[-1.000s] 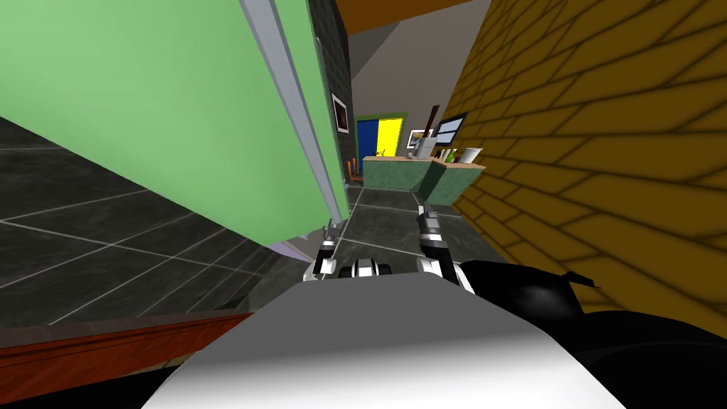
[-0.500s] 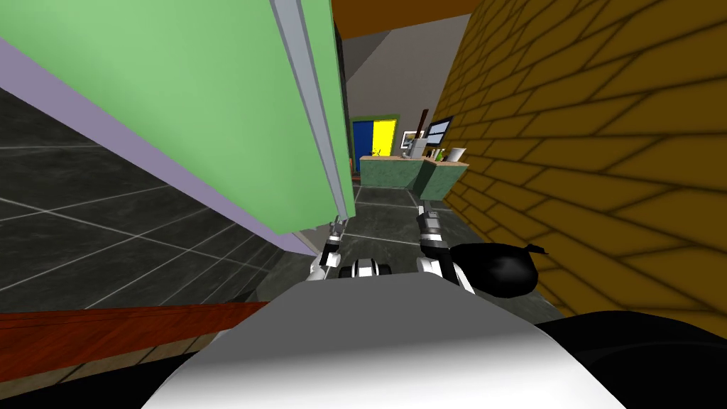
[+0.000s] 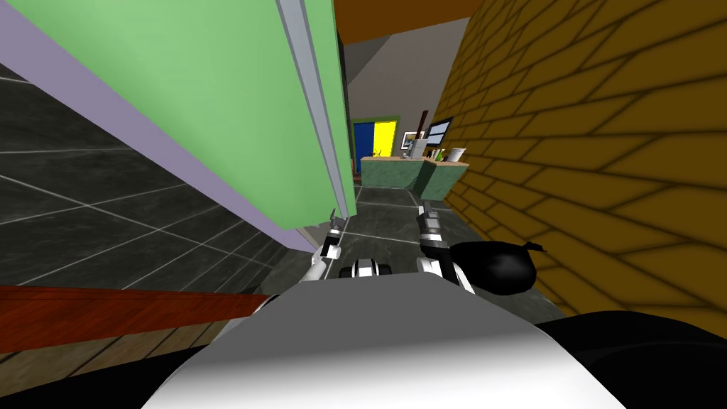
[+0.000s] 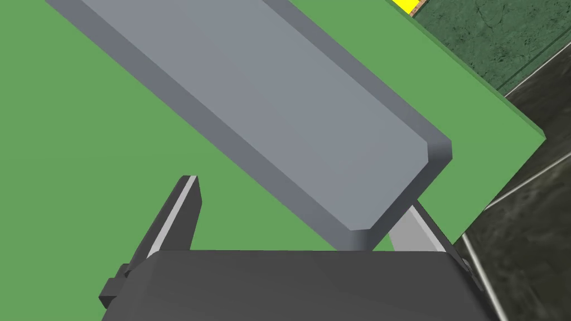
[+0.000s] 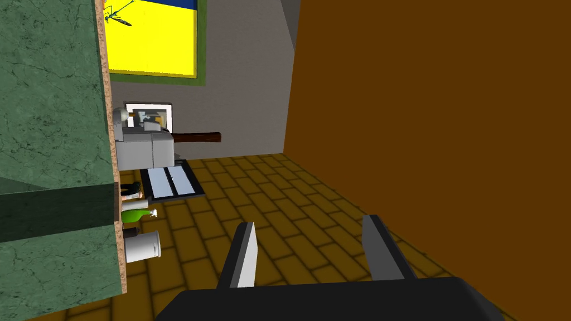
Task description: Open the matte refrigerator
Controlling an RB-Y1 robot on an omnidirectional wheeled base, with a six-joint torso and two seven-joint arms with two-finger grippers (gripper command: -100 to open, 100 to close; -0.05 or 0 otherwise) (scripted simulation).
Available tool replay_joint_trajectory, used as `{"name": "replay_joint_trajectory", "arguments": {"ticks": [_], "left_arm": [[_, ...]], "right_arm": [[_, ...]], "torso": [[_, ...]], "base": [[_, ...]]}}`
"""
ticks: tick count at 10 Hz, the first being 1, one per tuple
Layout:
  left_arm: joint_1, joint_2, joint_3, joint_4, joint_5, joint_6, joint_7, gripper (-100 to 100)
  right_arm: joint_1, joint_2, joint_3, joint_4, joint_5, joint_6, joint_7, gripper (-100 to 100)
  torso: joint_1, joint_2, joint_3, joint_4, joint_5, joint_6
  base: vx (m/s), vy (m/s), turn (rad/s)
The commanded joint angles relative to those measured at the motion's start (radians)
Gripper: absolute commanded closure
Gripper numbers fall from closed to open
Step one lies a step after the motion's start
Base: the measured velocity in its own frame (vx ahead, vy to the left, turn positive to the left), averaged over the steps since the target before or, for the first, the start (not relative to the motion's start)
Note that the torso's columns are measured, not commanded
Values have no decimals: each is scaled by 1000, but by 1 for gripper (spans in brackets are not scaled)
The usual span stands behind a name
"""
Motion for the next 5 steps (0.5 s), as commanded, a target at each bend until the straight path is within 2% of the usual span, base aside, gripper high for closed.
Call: {"name": "replay_joint_trajectory", "arguments": {"ticks": [1, 2, 3, 4, 5], "left_arm": [[-37, -1, 12, -26, 6, 46, 2, -100], [-64, -1, 22, -39, 10, 85, 2, -100], [-40, 2, 12, -15, 7, 63, 4, -100], [-40, 3, 13, -13, 7, 71, 5, 0], [-37, 3, 12, -9, 7, 73, 4, 0]], "right_arm": [[0, 0, 0, 0, 0, 0, 0, 0], [0, 0, 0, 0, 0, 0, 0, 0], [0, 0, 0, 0, 0, 0, 0, 0], [0, 0, 0, 0, 0, 0, 0, 0], [0, 0, 0, 0, 0, 0, 0, 0]], "torso": [[0, 6, 3, 2, 0, 0], [-1, 9, 6, 4, -1, -2], [-1, 11, 7, 7, -2, -3], [0, 10, 6, 4, -1, -3], [0, 6, 4, 2, 0, -3]], "base": [[-48, 11, -16], [-57, -1, 15], [-20, -2, -3], [0, 0, 0], [0, 0, 0]]}}
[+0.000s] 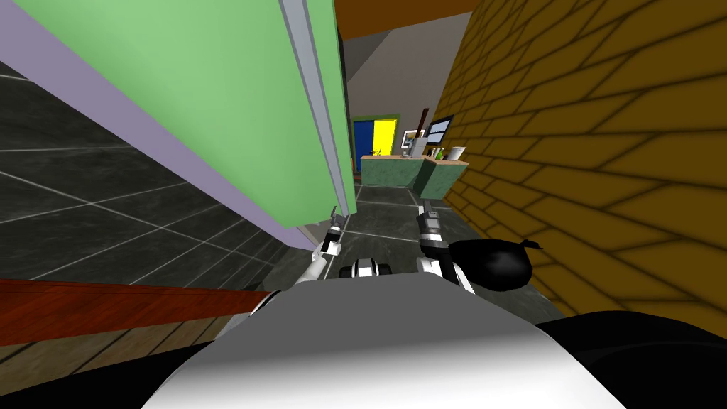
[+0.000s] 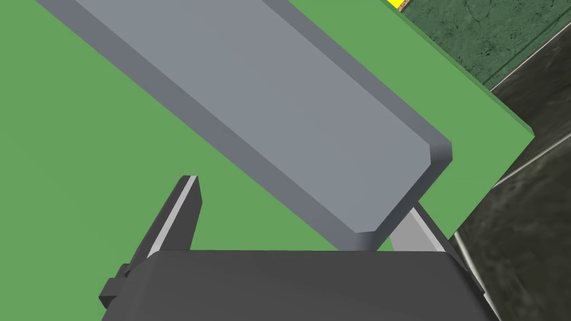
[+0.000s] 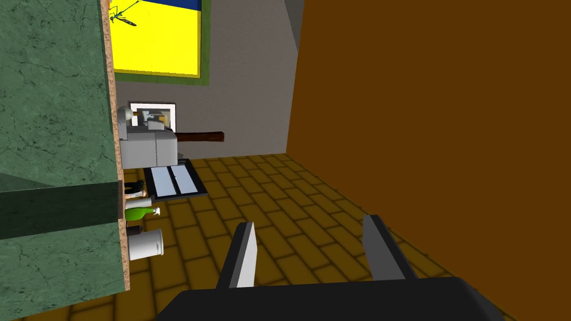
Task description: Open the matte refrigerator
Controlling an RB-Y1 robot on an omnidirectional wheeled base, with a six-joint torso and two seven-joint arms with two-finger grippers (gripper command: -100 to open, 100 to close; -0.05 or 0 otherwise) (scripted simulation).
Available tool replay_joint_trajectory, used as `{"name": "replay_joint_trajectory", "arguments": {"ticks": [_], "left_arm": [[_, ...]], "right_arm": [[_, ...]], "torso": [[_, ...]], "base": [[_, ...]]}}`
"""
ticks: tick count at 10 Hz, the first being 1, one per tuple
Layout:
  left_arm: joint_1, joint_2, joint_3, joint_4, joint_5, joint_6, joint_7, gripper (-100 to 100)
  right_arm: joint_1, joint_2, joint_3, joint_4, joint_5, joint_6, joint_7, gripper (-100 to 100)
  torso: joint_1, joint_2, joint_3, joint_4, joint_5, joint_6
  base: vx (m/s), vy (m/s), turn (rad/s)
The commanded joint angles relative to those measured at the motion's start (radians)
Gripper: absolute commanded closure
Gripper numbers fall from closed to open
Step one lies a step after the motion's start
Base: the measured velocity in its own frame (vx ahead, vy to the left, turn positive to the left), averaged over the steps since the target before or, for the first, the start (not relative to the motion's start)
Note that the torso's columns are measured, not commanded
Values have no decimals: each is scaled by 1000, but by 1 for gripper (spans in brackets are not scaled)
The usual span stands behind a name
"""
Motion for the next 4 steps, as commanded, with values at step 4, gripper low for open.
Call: {"name": "replay_joint_trajectory", "arguments": {"ticks": [4], "left_arm": [[6, 0, -2, 6, -1, 6, -1, 0]], "right_arm": [[0, 0, 0, 0, 0, 0, 0, 0]], "torso": [[1, -6, -4, -5, 1, 1]], "base": [[0, 0, 0]]}}
